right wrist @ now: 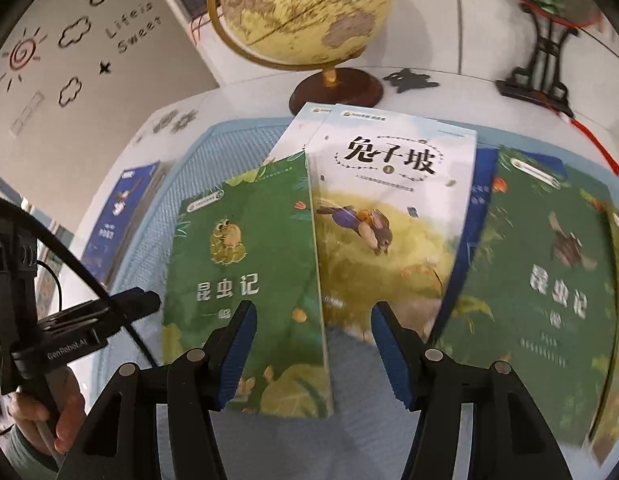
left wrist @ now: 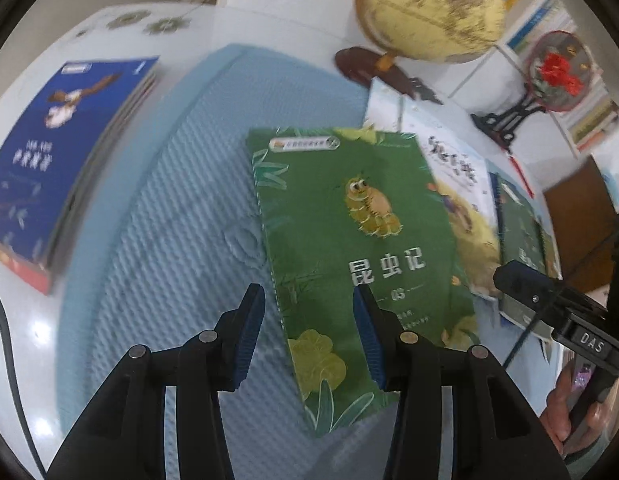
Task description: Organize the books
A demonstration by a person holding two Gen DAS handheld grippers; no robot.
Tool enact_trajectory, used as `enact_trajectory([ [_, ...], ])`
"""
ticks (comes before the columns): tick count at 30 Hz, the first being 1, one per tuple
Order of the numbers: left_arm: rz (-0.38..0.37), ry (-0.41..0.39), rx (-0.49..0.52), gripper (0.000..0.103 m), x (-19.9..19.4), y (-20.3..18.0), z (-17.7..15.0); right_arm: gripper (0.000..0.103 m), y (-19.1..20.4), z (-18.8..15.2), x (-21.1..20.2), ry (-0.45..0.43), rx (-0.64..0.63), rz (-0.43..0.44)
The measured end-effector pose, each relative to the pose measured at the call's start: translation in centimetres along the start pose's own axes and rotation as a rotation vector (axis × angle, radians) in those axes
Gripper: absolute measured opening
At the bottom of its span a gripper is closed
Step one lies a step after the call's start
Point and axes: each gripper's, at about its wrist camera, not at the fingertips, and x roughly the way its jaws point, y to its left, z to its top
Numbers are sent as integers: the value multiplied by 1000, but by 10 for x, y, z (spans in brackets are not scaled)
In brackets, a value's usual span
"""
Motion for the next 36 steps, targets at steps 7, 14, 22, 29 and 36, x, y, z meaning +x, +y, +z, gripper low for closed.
enact_trajectory([
  [7, 69, -25, -44, 52, 14, -8, -21, 58, 8, 5, 43, 58, -123, 13],
  [14, 28, -8, -123, 53, 0, -14, -51, 54, 36, -24, 40, 69, -308, 25],
  [22, -107, 38, -194, 53, -31, -34, -150, 55, 18, -122, -3, 175, -332, 36],
  [29, -20, 14, -150, 53, -53, -68, -219, 57, -13, -186, -48, 184, -221, 20],
  [36, -40, -37, -134, 55, -50, -74, -234, 44, -8, -206, -54, 130, -278, 48],
])
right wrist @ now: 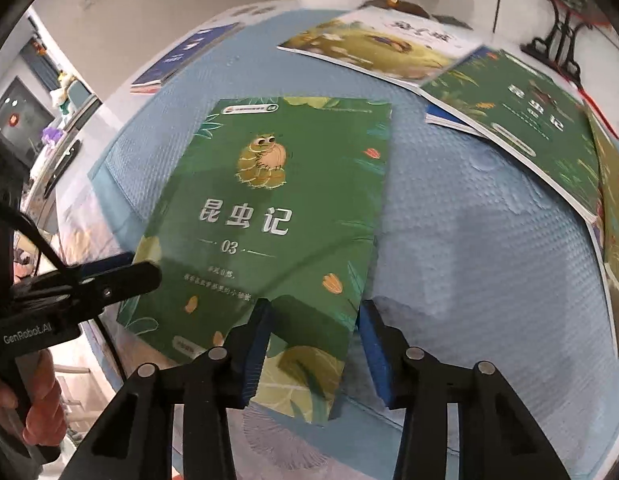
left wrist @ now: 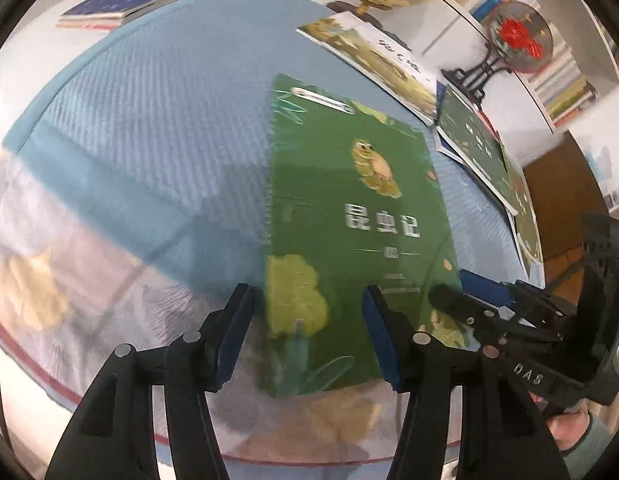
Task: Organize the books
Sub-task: 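Grasp the green book edge with the left gripper and lift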
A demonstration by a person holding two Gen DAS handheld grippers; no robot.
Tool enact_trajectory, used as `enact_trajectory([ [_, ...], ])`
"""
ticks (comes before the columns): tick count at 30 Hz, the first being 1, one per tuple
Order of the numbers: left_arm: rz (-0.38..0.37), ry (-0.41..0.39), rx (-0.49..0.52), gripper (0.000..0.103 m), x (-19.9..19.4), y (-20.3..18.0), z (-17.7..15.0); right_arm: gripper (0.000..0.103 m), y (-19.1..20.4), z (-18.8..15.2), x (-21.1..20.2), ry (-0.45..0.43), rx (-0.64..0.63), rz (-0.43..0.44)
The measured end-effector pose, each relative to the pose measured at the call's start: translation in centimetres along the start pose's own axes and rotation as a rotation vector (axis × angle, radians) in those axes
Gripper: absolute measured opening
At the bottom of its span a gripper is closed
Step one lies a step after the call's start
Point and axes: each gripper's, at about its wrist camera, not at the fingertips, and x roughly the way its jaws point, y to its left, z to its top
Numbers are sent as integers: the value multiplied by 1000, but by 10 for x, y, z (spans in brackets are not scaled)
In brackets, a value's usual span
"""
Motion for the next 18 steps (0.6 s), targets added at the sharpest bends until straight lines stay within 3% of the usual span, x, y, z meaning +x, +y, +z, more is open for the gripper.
enact_trajectory([
  [2, -25, -1, -11, 54, -4, 1, 1, 44, 0, 0, 3, -7, 13, 1],
  [3, -93, -14, -41, 54, -12, 5, 0, 45, -3, 0, 3, -7, 27, 7],
  [5, -308, -69, -114, 54, -35, 10, -3, 45, -12, 1, 2, -1, 58, 39],
  [7, -398, -79, -131, 54, -50, 8, -1, 45, -20, 1, 2, 6, 85, 102],
  [9, -337, -64, -120, 54, -45, 4, 2, 45, -25, 2, 3, 14, 103, 139],
  [11, -237, -33, -144, 47, -25, 6, 3, 46, -28, 3, 3, 20, 113, 159],
  [13, -252, 11, -193, 23, -8, 14, 0, 47, -30, 3, 3, 28, 117, 173],
  [14, -250, 36, -208, 18, 4, 14, -2, 49, -30, 3, 3, 30, 117, 183],
  [16, -228, 40, -201, 16, 13, 6, -7, 52, -29, 3, 2, 34, 110, 191],
  [18, -269, 28, -226, 15, 16, 1, -4, 58, -26, 4, 2, 47, 107, 201],
])
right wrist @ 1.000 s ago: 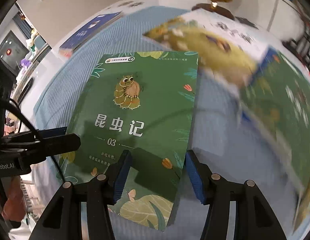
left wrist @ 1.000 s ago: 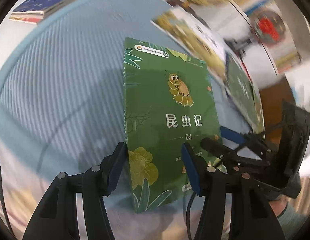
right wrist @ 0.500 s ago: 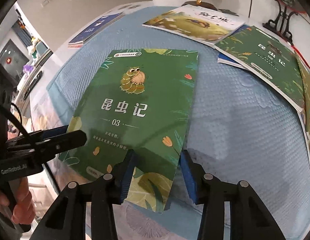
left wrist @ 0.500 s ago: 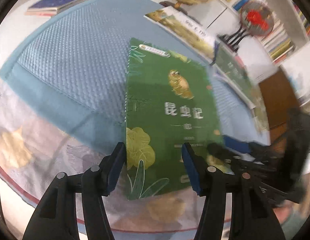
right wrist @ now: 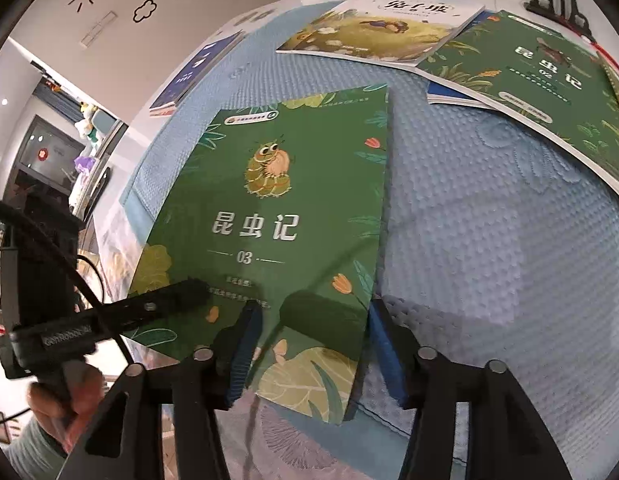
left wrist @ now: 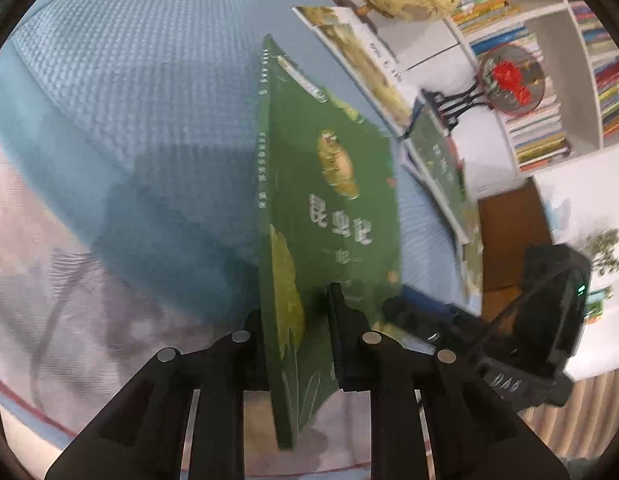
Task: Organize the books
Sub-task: 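Grasp the green book edge with the left gripper and lift, then carry the green book with the left gripper toward the book stack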
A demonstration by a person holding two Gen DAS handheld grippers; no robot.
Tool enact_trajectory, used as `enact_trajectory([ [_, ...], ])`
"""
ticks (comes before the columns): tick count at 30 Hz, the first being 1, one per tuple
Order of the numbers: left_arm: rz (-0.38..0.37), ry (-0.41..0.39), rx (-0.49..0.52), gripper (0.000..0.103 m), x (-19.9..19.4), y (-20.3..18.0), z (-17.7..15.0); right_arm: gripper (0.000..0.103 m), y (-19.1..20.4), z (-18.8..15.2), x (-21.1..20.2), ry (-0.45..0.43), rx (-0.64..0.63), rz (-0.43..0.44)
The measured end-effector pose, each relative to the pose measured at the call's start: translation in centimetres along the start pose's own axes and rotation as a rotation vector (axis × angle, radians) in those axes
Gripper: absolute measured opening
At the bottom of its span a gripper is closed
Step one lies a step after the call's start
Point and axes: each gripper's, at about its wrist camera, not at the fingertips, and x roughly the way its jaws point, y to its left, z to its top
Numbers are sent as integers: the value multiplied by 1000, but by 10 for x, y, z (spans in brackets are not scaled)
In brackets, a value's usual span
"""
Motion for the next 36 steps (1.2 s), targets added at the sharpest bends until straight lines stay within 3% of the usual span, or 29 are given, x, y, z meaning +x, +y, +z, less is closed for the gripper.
enact_trajectory([
  [3, -107, 25, -58, 14, 2, -4, 4, 59, 2, 6, 0, 49, 10, 31],
  [5, -224, 24, -126, 13, 1, -5, 10, 63, -1, 10, -4, 68, 26, 57],
  [8, -378, 17, -210, 13, -2, -1, 14, 74, -23, 14, -17, 85, 131, 218],
  [11, -447, 8, -261, 13, -4, 0, 17, 83, -50, 15, -17, 81, 272, 395],
  [13, -475, 11, -284, 13, -1, -2, 19, 82, -62, 17, -9, 76, 362, 512],
  [14, -492, 13, -306, 13, 0, -1, 19, 74, -66, 19, -4, 65, 398, 559],
  [16, -462, 14, -305, 13, 2, -2, 21, 50, -67, 24, 2, 58, 414, 607],
  [17, -407, 15, -284, 13, 3, -4, 21, 37, -64, 27, 4, 60, 398, 595],
  [18, -374, 20, -275, 13, 3, -5, 21, 34, -59, 30, 3, 58, 362, 549],
  [26, -14, 17, -67, 20, 6, -36, 19, 31, -9, 32, -8, 12, 20, 237],
  [30, 111, 6, 18, 29, 6, -49, 19, 31, -2, 33, -13, -9, -71, 154],
  [36, 205, -24, 116, 30, 5, -64, 14, 31, 3, 34, -16, -38, -155, 76],
])
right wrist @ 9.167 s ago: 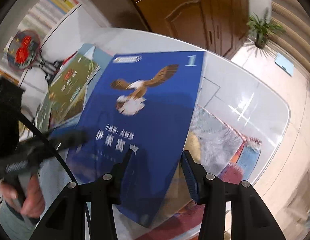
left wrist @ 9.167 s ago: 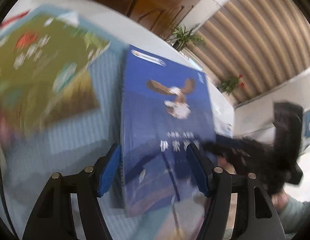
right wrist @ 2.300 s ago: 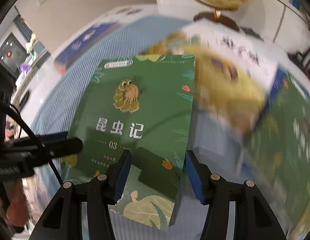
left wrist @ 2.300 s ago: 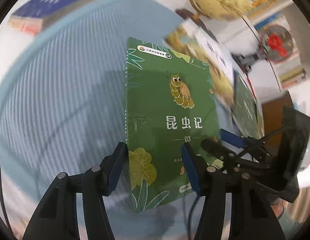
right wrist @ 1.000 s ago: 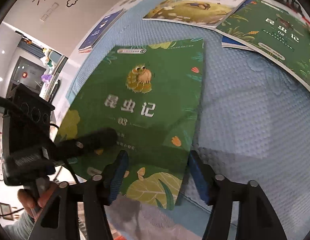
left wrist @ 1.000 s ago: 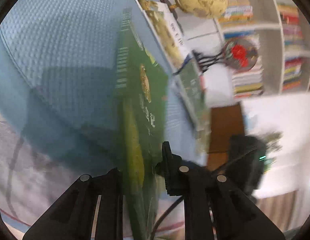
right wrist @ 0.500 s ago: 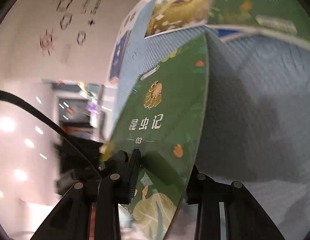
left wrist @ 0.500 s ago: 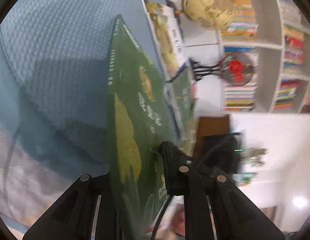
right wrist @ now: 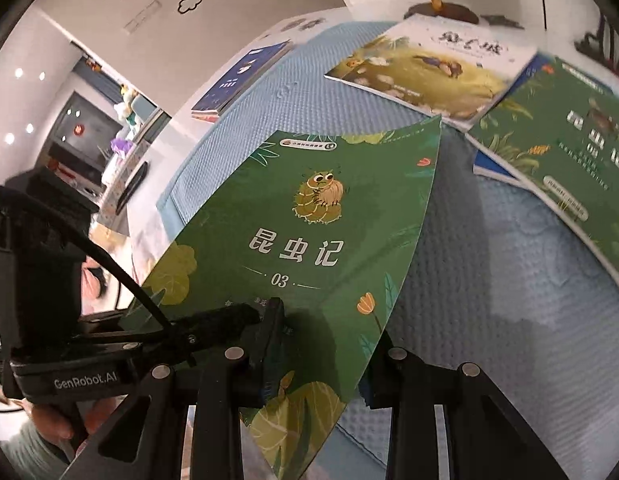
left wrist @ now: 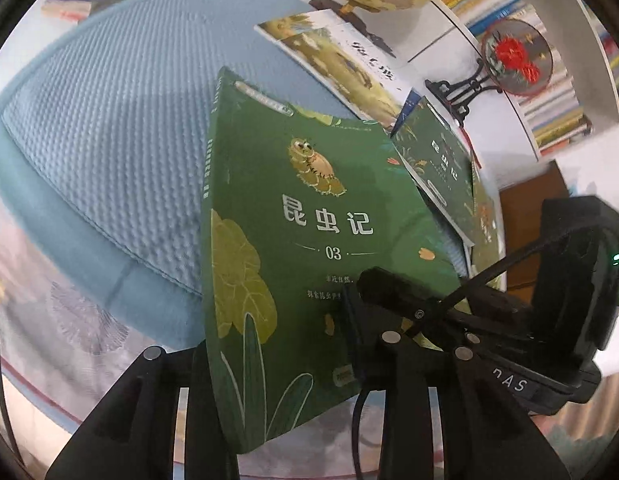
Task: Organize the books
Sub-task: 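Carry the green book with the left gripper toward the book stack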
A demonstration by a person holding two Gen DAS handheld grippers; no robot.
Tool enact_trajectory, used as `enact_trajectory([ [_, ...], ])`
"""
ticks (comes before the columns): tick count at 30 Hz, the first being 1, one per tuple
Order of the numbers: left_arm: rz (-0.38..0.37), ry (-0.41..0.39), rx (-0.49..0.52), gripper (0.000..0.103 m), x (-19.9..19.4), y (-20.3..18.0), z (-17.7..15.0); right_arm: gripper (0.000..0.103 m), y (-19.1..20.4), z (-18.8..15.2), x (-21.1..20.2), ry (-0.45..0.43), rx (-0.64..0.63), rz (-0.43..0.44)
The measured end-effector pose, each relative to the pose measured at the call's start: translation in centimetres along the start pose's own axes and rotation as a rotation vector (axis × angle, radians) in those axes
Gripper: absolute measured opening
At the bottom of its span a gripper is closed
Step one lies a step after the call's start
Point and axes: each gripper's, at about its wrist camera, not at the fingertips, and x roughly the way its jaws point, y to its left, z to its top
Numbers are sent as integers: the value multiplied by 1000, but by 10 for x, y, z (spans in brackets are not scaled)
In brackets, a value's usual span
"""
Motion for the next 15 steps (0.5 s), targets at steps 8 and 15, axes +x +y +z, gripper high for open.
enact_trajectory([
  [8, 54, -23, 142, 27, -11, -22, 1, 30, 17, -1, -14, -43, -105, -73],
  [15, 26, -44, 141, 27, -18, -32, 4, 30, 24, -4, -37, -74, -169, -106],
])
